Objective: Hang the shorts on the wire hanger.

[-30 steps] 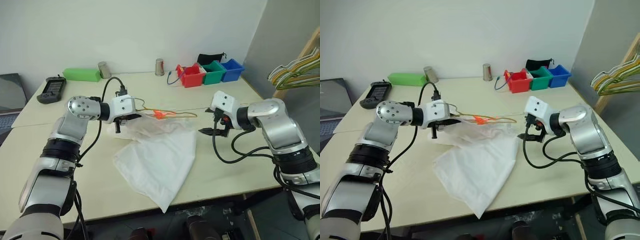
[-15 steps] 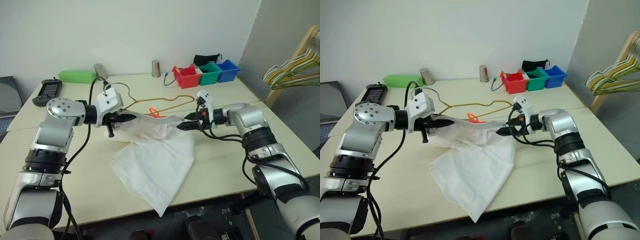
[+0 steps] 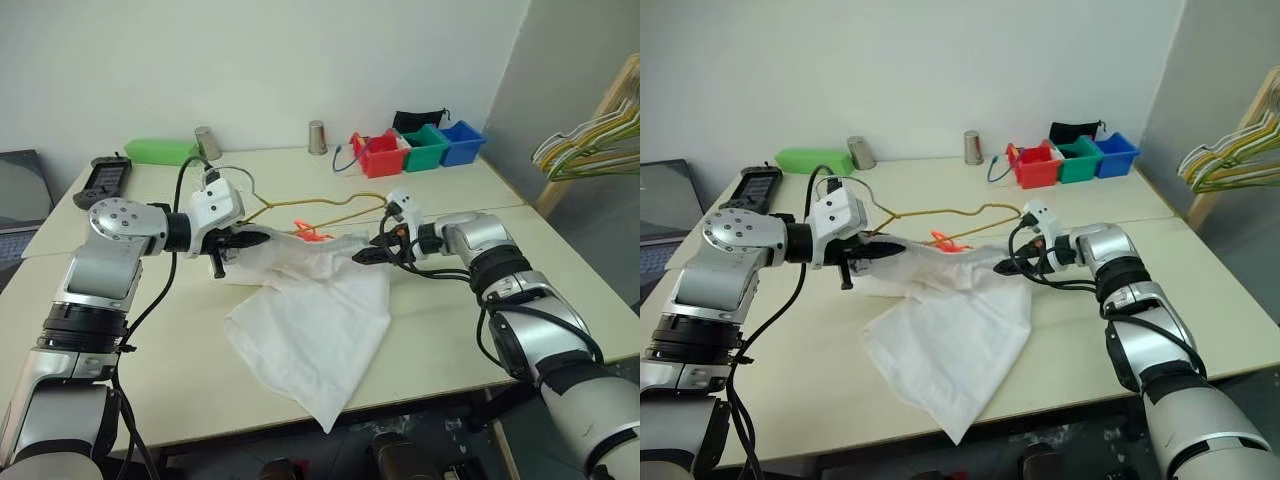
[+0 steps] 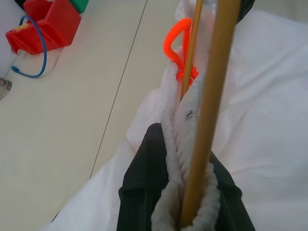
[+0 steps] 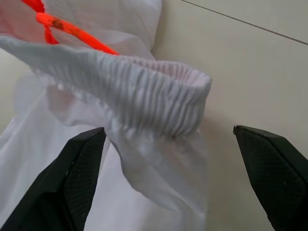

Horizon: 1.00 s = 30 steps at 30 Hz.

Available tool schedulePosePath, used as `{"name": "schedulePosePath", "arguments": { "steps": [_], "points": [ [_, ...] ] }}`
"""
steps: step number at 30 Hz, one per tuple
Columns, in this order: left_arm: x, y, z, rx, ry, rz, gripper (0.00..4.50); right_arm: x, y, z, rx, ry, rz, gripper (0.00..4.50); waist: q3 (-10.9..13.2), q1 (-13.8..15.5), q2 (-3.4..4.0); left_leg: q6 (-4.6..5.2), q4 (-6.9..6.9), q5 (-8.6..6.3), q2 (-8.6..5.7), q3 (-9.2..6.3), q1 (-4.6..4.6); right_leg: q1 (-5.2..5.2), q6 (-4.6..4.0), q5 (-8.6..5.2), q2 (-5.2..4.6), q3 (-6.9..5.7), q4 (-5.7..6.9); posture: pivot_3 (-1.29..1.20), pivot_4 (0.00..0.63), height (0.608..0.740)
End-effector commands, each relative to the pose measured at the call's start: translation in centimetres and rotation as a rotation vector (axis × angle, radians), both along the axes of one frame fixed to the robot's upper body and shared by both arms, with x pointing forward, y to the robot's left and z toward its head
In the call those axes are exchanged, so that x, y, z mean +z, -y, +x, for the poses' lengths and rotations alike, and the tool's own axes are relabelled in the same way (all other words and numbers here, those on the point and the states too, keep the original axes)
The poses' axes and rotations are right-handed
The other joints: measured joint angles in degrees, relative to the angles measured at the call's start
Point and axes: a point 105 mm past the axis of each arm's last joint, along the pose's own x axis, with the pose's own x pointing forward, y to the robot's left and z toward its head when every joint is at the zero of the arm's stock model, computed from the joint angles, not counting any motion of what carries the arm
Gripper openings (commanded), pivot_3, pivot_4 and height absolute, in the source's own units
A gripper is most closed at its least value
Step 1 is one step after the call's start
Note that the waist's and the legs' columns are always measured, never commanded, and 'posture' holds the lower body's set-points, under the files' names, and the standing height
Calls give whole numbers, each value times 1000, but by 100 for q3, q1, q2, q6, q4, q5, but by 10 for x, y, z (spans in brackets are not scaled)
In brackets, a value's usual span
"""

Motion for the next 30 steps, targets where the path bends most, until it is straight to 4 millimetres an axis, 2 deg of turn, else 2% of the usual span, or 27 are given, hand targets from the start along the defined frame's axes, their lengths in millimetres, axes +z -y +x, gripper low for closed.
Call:
{"name": "schedulePosePath", "arguments": {
  "steps": [1, 5, 6, 16, 24, 25, 28, 30],
  "points": [
    [23, 3, -1, -21, 85, -20, 0, 37, -18, 0, 54, 24, 151, 4475, 0, 0, 0, 0, 0, 0, 0, 0, 0, 0, 0, 0, 0, 0, 0, -26, 8, 740],
    [24, 3, 1, -21, 87, -20, 0, 39, -24, -3, 80, 10, 181, 4475, -1, -1, 1, 0, 0, 0, 1, -2, 1, 0, 0, 0, 3, -2, 1, -28, 14, 740],
    [24, 3, 1, -21, 88, -20, 0, 39, -25, -3, 77, 5, 191, 4100, -1, 0, 1, 0, 0, 0, 1, -3, 1, 0, 0, 0, 3, -2, 1, -28, 14, 740],
    [28, -6, 8, 39, 117, -44, 0, 37, -22, -7, 94, 4, 194, 1815, -1, 23, 1, 0, 0, 0, 0, -3, 0, 1, 0, 0, 1, -3, 1, -29, 20, 740],
    [32, -19, 18, 107, 143, -60, 0, 45, -15, -17, 130, 70, 175, 143, -1, 27, 1, 0, 0, 0, 0, -4, 0, 0, 0, 0, 1, -3, 1, -29, 20, 740],
    [32, -19, 18, 106, 140, -64, 0, 45, -13, -19, 131, 78, 170, 18, -1, 29, 1, 0, 0, 0, 0, -5, -1, 1, 0, 0, 1, -4, 1, -31, 24, 740],
    [31, -19, 15, 95, 118, -69, 0, 46, -8, -22, 127, 119, 144, 18, -1, 32, 1, 0, 0, 0, 0, -5, -1, 1, 0, 0, 1, -5, 1, -30, 24, 740],
    [19, -20, 2, 38, 34, -39, 0, 50, 11, -22, 113, 277, 23, 18, -1, 46, 2, 1, 0, 0, -1, -5, -1, 1, 0, 0, 1, -5, 1, -30, 24, 740]
  ]
}}
